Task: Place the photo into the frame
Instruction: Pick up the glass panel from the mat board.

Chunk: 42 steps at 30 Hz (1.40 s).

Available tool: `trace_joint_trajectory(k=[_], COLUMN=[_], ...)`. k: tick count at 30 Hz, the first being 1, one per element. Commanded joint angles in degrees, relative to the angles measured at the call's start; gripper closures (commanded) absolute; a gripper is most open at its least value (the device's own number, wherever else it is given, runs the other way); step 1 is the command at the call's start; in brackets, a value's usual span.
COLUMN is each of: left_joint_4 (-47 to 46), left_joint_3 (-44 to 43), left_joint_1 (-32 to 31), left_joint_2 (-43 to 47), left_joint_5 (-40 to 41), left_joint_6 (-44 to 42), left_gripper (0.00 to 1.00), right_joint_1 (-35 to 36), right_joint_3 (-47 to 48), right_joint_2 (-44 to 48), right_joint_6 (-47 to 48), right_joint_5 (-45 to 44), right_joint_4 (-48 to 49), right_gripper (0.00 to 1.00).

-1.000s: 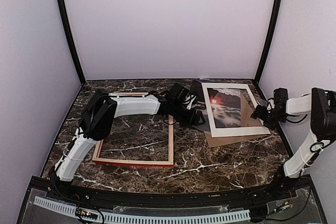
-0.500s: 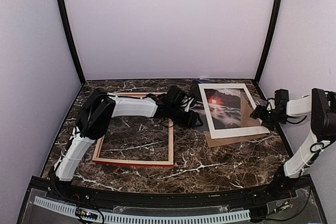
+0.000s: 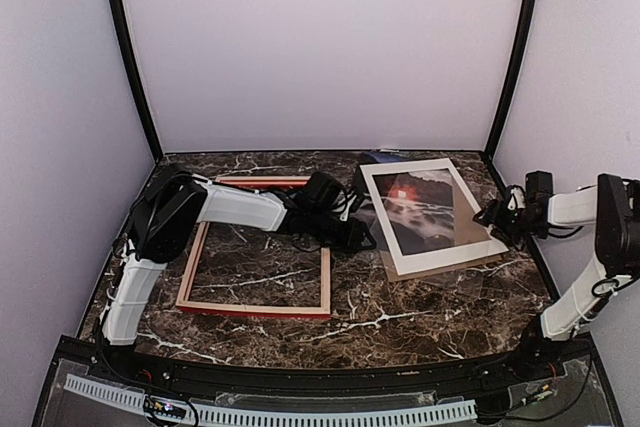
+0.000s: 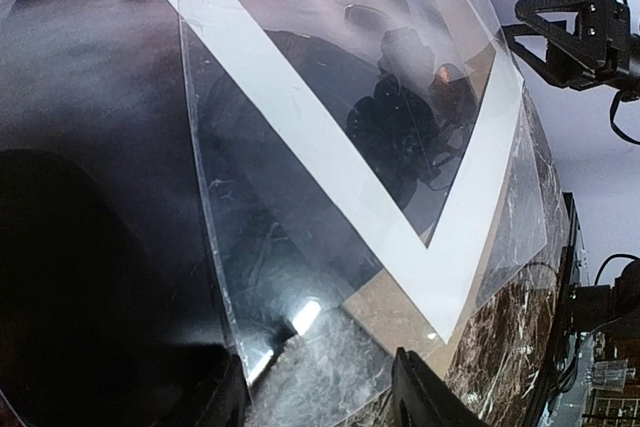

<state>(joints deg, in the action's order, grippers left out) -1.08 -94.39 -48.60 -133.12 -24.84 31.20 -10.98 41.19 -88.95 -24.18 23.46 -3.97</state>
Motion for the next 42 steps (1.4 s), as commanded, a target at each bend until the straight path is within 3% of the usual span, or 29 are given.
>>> trace_joint_trajectory(k=[1, 20, 30, 37, 42], left_joint_4=[-0.76, -1.83, -3.13, -3.39, -2.64], left_joint_3=[1.91, 5.88, 6.84, 7.27, 6.76], left_joint_1=[-0.55, -0.64, -0.61, -0.61, -0.49], left_joint_2=[4.22, 5.77, 6.92, 9.41, 12.31], left_joint_5=[-0.79, 0.67, 1.00, 1.88, 1.98], left_joint_6=[1.23, 1.75, 1.53, 0.28, -1.19], left_gripper=[0.48, 0.49, 0.50, 0.48, 0.42], right_joint_1=[0.44, 0.44, 0.55, 0.52, 0.51], right_joint_3=[-1.14, -3.28, -0.01, 3.46, 5.94], right_joint_2=[2.58, 8.93, 6.61, 8.37, 11.54], right_joint_6=[-1.12, -2.86, -2.20, 0.52, 1.43], right_joint_5=[7.73, 22.17, 20.75, 16.32, 14.15], right_joint_4=[2.52, 7.08, 3.14, -4.87, -10.44], right_gripper=[0.29, 0.51, 0.74, 1.00, 1.00])
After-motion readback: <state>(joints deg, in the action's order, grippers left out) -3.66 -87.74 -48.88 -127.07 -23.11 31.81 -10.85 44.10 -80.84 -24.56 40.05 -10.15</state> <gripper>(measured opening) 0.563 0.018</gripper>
